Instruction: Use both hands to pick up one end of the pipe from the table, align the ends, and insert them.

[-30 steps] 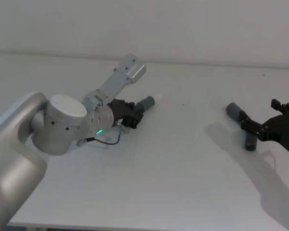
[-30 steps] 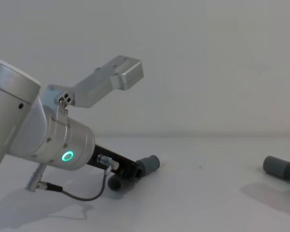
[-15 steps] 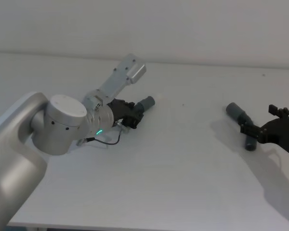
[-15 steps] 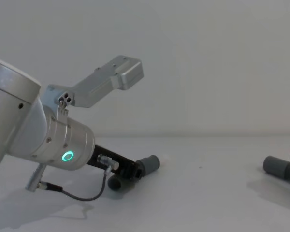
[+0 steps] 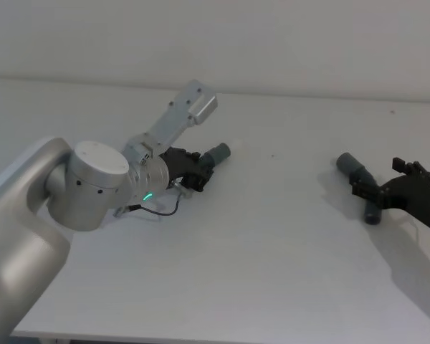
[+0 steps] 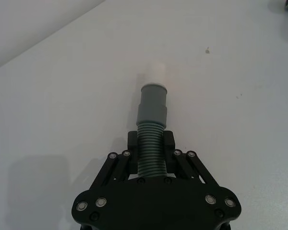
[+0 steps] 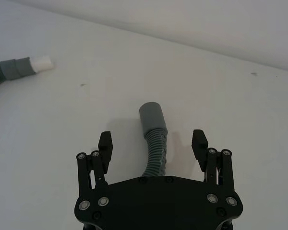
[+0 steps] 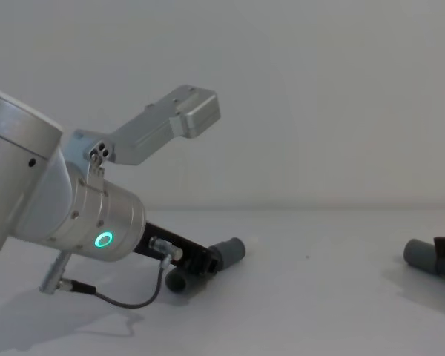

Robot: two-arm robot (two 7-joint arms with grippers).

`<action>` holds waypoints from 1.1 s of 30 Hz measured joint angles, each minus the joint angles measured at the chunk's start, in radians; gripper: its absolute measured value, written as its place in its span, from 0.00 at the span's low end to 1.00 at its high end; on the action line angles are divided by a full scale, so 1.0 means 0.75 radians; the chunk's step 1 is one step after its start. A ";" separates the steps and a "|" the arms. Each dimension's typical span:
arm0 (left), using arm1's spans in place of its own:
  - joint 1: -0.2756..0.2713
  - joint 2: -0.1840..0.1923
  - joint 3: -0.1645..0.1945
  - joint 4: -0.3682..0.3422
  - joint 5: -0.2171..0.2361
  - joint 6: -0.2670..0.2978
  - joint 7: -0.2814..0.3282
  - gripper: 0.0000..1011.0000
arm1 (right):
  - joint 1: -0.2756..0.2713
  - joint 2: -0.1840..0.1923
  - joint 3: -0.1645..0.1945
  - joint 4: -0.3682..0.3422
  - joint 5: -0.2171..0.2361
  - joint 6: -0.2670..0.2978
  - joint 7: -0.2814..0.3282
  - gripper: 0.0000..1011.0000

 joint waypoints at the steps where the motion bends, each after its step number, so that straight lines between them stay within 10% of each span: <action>1: 0.000 0.000 0.000 0.000 0.000 0.000 0.000 0.30 | 0.005 -0.004 -0.001 0.006 0.003 0.003 -0.001 0.99; 33: 0.000 0.000 0.000 0.000 0.000 0.000 0.000 0.30 | 0.083 -0.101 -0.004 0.088 0.105 0.143 -0.077 0.99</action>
